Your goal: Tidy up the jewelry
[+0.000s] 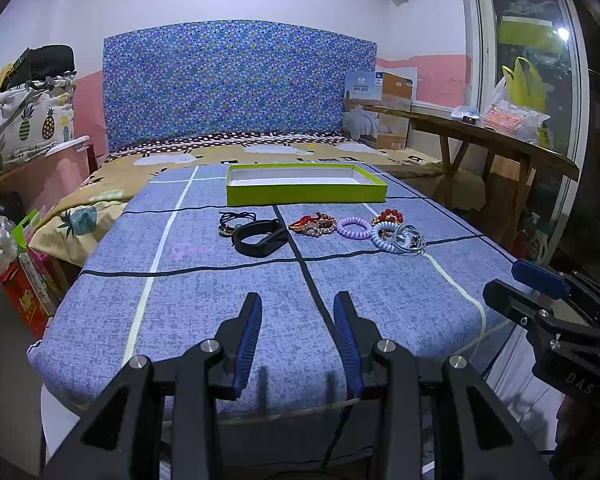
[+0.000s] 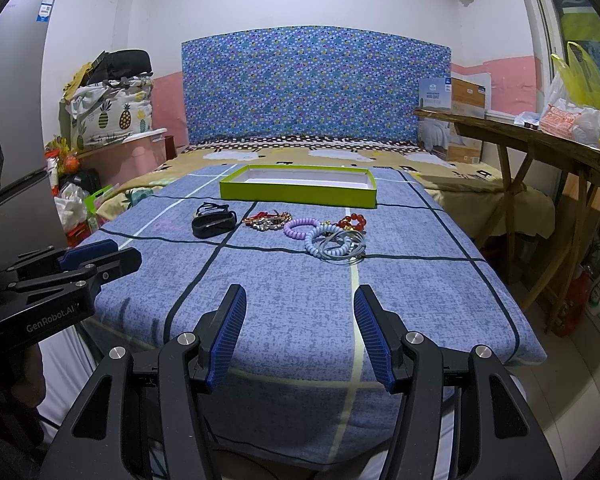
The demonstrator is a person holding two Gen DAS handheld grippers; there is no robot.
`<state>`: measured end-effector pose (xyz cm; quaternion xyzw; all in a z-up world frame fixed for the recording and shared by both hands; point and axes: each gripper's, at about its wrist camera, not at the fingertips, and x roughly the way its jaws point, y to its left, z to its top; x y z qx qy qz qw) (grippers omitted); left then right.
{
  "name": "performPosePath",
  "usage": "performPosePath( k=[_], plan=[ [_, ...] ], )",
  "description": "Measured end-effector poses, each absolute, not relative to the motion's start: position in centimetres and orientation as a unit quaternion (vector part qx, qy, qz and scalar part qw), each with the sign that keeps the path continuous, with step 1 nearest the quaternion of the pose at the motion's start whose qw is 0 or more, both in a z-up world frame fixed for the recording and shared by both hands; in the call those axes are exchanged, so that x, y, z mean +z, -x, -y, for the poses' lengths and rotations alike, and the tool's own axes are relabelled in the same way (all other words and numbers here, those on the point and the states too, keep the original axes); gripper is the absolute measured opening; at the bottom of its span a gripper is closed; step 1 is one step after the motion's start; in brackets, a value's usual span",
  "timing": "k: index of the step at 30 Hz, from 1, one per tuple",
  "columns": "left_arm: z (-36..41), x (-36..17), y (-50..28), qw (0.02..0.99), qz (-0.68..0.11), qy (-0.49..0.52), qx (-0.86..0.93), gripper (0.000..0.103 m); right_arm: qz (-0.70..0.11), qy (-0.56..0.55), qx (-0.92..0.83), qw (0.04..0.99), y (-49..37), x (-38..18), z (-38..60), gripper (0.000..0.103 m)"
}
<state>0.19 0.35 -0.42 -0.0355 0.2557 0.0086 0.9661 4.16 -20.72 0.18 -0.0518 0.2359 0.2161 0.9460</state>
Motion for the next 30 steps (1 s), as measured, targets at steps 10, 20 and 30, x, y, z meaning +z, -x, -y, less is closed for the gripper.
performPosePath(
  k=[10, 20, 30],
  plan=[
    [-0.4, -0.5, -0.2, 0.966, -0.257, 0.035, 0.008, 0.039, -0.237, 0.052, 0.216, 0.946, -4.1, 0.2, 20.4, 0.057],
    [-0.4, -0.5, -0.2, 0.966, -0.257, 0.034, 0.008, 0.039, -0.239, 0.053, 0.217, 0.945, -4.2, 0.2, 21.0, 0.057],
    [-1.0, -1.0, -1.8, 0.962, -0.272, 0.036, -0.003, 0.039, -0.244, 0.055, 0.216, 0.944, -5.6, -0.4, 20.9, 0.057]
  ],
)
